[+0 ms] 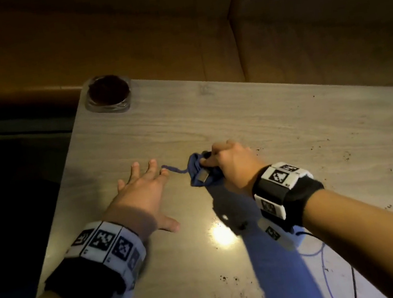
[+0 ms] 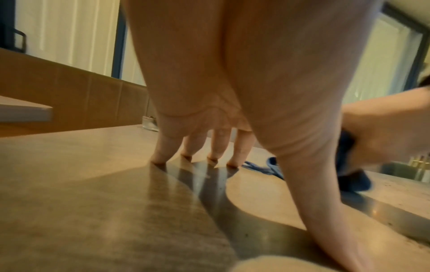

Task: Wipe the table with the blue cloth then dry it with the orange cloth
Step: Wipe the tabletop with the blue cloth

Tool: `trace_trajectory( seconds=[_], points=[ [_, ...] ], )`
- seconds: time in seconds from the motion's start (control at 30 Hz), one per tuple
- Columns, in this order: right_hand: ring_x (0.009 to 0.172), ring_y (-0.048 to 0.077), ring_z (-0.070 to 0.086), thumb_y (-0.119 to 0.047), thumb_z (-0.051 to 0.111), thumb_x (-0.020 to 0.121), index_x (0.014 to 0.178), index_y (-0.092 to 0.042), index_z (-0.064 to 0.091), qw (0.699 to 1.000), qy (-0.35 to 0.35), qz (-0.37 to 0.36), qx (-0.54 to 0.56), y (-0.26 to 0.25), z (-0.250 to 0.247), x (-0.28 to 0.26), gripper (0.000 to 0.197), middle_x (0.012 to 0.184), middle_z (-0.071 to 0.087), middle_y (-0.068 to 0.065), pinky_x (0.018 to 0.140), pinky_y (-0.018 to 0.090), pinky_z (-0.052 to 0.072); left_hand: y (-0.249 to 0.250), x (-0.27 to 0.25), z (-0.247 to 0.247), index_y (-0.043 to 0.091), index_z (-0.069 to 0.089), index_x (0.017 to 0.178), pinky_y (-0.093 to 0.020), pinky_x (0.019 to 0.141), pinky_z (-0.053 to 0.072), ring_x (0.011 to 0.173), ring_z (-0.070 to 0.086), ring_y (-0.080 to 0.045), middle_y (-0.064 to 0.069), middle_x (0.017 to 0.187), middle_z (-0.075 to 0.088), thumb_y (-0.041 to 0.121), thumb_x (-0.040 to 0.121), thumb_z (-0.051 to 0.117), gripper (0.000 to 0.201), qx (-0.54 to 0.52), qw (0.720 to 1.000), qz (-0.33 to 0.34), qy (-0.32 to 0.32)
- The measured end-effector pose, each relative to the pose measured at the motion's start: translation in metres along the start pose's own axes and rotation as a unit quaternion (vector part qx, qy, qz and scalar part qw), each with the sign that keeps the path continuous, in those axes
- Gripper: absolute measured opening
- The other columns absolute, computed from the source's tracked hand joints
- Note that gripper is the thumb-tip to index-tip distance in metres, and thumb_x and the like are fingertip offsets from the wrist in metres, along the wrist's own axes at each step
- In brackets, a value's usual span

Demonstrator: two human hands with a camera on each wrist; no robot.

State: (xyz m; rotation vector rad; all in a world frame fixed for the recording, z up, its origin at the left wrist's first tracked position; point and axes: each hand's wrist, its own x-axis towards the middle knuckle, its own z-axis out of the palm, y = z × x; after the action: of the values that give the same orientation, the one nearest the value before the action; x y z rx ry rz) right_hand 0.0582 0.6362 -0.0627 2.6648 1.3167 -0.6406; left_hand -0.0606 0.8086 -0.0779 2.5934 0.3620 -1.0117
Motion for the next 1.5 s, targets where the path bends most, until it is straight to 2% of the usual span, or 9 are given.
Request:
trace_trajectory(
  seconds=[0.3,0.47,0.6,0.8,0.97,1.1,1.27,1.37,1.5],
  points=[
    [0.097,0.028,0.050,-0.014,0.063,0.081,0.129,-0.026,0.057,0.992,-0.024,-0.099,0.072,-0.040,0.044,-0.110,0.050,0.113,0.055,0.002,0.074,0.030,0.038,0.007,-0.054,0.036,0.024,0.014,0.160,-0.048,0.125,0.009,0.154,-0.007,-0.027,-0.003,0.167,-0.009,0.058,0.083,0.069,0.101,-0.050,0.990,-0.010,0.133],
    [0.099,0.032,0.061,-0.014,0.065,0.081,0.116,-0.021,0.065,0.985,0.135,0.026,0.105,0.003,0.000,-0.030,0.036,0.107,0.065,0.008,0.074,0.032,0.046,-0.001,-0.087,0.093,0.033,0.002,0.159,-0.044,0.124,0.001,0.152,-0.015,-0.023,0.007,0.165,-0.018,0.070,0.081,0.062,0.106,-0.038,0.993,-0.022,0.108],
    [0.097,0.033,0.062,-0.015,0.064,0.085,0.113,-0.022,0.065,0.997,0.016,0.069,0.012,-0.009,0.001,-0.006,0.029,0.105,0.066,0.008,0.068,0.030,0.040,-0.009,-0.101,0.120,0.029,-0.004,0.159,-0.045,0.125,0.003,0.153,-0.015,-0.023,0.005,0.166,-0.018,0.076,0.079,0.058,0.112,-0.032,0.993,-0.007,0.117],
    [0.110,0.033,0.052,-0.009,0.065,0.083,0.129,-0.027,0.056,0.996,0.024,0.077,0.027,-0.058,0.052,-0.089,0.050,0.120,0.054,0.006,0.083,0.037,0.046,-0.009,-0.141,0.137,0.030,-0.009,0.159,-0.045,0.125,0.003,0.152,-0.018,-0.022,0.004,0.166,-0.019,0.087,0.073,0.050,0.119,-0.025,0.988,0.068,0.137],
    [0.106,0.030,0.049,-0.013,0.066,0.081,0.129,-0.030,0.057,0.996,0.035,0.068,0.048,-0.109,0.090,-0.164,0.052,0.117,0.054,0.002,0.081,0.036,0.046,-0.012,-0.188,0.160,0.030,-0.015,0.158,-0.052,0.124,0.001,0.151,-0.020,-0.030,0.002,0.164,-0.025,0.086,0.062,0.064,0.136,0.008,0.996,0.072,0.060],
    [0.105,0.030,0.052,-0.008,0.065,0.082,0.130,-0.027,0.057,0.995,0.030,0.066,0.075,-0.129,0.102,-0.189,0.052,0.116,0.057,0.004,0.085,0.037,0.046,-0.015,-0.192,0.178,0.025,-0.012,0.158,-0.060,0.122,0.007,0.150,-0.015,-0.040,-0.005,0.164,-0.023,0.064,0.067,0.080,0.135,0.059,0.996,0.065,0.033],
    [0.095,0.034,0.061,-0.003,0.057,0.085,0.117,-0.019,0.065,0.949,0.170,0.224,0.145,-0.082,0.078,-0.175,0.037,0.101,0.066,0.011,0.070,0.032,0.046,-0.015,-0.178,0.179,0.026,-0.002,0.160,-0.063,0.120,0.013,0.151,-0.007,-0.044,-0.006,0.166,-0.014,0.052,0.071,0.084,0.126,0.085,0.994,0.054,0.033],
    [0.095,0.035,0.062,-0.009,0.057,0.086,0.116,-0.019,0.065,0.965,0.050,0.239,0.098,-0.081,0.086,-0.183,0.033,0.104,0.067,0.012,0.072,0.033,0.050,-0.016,-0.173,0.184,0.028,0.000,0.159,-0.064,0.119,0.014,0.151,-0.006,-0.045,-0.005,0.167,-0.013,0.055,0.066,0.086,0.130,0.093,0.994,0.046,0.038],
    [0.100,0.033,0.058,-0.017,0.064,0.083,0.121,-0.025,0.063,0.974,0.037,0.202,0.094,-0.110,0.120,-0.225,0.039,0.110,0.061,0.008,0.081,0.034,0.049,-0.016,-0.171,0.184,0.029,0.001,0.159,-0.063,0.118,0.015,0.151,-0.004,-0.044,-0.004,0.167,-0.012,0.057,0.063,0.086,0.131,0.094,0.993,0.044,0.048]
  ],
)
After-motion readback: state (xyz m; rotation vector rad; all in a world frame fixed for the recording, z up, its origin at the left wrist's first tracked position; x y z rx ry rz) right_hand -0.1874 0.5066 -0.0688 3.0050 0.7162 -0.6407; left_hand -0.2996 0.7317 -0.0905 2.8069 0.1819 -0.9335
